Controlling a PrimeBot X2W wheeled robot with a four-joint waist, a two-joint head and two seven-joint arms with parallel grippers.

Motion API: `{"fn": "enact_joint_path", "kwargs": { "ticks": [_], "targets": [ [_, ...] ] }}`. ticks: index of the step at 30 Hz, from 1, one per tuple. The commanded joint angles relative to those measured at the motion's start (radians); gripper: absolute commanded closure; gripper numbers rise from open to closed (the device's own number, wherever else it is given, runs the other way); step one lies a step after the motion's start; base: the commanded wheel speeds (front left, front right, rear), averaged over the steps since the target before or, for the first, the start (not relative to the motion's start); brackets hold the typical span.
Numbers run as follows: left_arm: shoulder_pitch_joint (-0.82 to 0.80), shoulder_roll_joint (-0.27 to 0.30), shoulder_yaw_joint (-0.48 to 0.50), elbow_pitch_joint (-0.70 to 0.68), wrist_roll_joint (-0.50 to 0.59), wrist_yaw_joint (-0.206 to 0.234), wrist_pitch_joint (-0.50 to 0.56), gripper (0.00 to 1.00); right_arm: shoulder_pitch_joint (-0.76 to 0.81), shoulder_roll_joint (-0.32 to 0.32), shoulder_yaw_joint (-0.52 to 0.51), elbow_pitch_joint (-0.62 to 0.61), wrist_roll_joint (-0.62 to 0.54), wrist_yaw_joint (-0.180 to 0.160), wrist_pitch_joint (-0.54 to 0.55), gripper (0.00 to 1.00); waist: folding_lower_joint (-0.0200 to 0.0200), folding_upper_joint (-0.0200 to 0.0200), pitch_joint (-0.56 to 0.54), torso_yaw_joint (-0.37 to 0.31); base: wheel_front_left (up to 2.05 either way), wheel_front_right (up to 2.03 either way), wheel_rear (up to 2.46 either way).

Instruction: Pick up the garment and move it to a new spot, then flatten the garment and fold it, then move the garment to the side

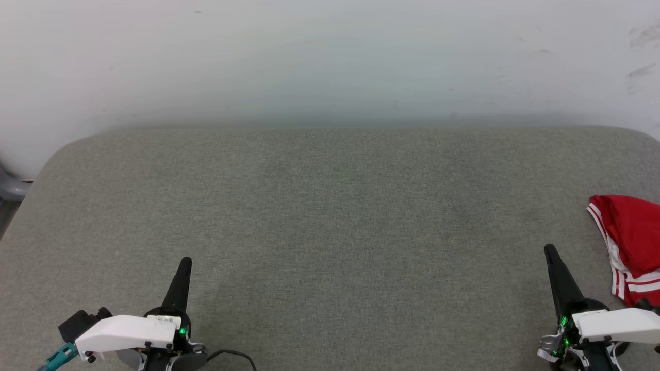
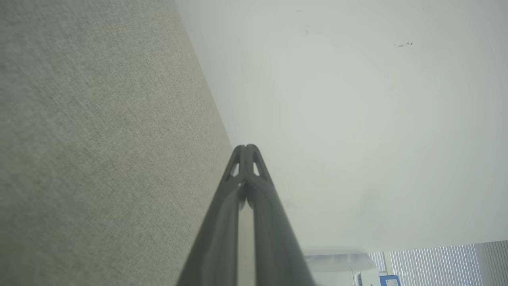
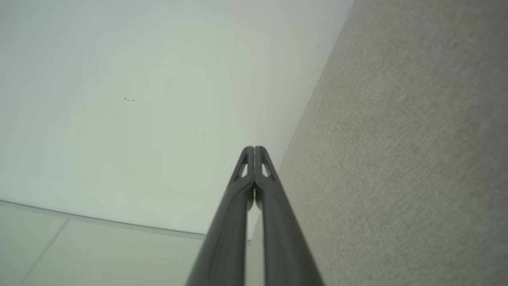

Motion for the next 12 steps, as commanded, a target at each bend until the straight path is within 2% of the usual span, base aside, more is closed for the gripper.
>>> {"fn": "enact_joint_path", "kwargs": {
  "ticks": [1, 12],
  "targets": [
    [-0.019, 0.0, 0.006, -0.001, -0.018, -0.005, 0.005, 1.0, -0.02, -0.005, -0.003, -0.001, 0.017, 0.0, 0.004, 1.0, -0.0001, 0.0, 0.0, 0.0, 0.0, 0.0, 0.0],
    [-0.03, -0.002, 0.015, 0.005, -0.107, -0.015, 0.028, 1.0, -0.035, -0.003, -0.006, 0.011, 0.103, 0.0, 0.028, 1.0, -0.0001, 0.0, 0.004, -0.003, 0.0, 0.0, 0.0]
  ]
}}
